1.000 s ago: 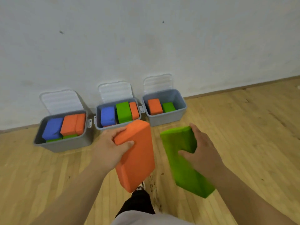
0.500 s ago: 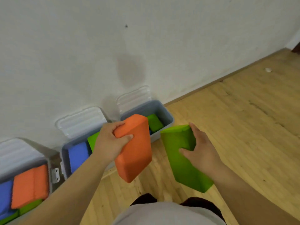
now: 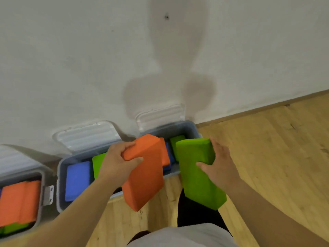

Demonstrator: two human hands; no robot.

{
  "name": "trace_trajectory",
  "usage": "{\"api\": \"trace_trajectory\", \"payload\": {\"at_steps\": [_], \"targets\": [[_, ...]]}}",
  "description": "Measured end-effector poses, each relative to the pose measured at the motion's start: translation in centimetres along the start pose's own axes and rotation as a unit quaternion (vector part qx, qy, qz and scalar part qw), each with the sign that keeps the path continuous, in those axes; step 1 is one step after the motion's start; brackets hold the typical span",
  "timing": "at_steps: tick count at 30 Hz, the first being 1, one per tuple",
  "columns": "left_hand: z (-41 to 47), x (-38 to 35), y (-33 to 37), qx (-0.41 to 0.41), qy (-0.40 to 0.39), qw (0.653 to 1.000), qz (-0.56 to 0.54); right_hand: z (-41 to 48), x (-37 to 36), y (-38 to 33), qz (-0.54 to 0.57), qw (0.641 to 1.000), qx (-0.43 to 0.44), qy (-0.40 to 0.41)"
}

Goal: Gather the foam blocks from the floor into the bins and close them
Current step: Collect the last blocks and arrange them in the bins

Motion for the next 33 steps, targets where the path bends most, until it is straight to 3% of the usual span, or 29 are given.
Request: {"api": "trace_trajectory", "payload": {"at_steps": [7, 14, 17, 21, 23, 27, 33], "targets": [[13.2, -8.6, -2.0, 0.119, 0.058, 0.991, -0.025, 23.6, -5.8, 3.6, -0.031, 0.991, -0.012, -0.128], [26.2, -19.0, -11.9, 0.189, -0.005, 0.981, -0.048, 42.2, -19.9, 10.8, -0.031, 0.974, -0.062, -0.216], [30.2, -22.2, -16.8, 0.218, -0.042, 0.972, -0.073, 44.0, -25.3, 13.2, 0.073, 0.95, -0.106, -0.283], [32.6, -25.6, -20.8, 0.26, -0.105, 0.952, -0.121, 39.9, -29.5, 15.0, 0.246, 0.863, -0.159, -0.413], [33.3, -27.2, -21.8, 0.274, -0.13, 0.939, -0.164, 38.2, -30.7, 16.4, 0.273, 0.847, -0.152, -0.431], [35.2, -30.3, -23.1, 0.265, -0.137, 0.942, -0.153, 38.0, -30.7, 18.4, 0.267, 0.866, -0.16, -0.391], [38.3, -34.9, -23.8, 0.242, -0.175, 0.952, -0.075, 42.9, -29.6, 19.5, 0.122, 0.936, -0.149, -0.296]]}}
Point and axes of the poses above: each hand's wrist, its own z-axis towards the middle knuckle, its own x-axis out of the back of the hand, y = z × x, the point moved 2 cm from there along z, towards the middle knuckle, and after that the axes turned 6 degrees about -z, right-handed, at the moved point
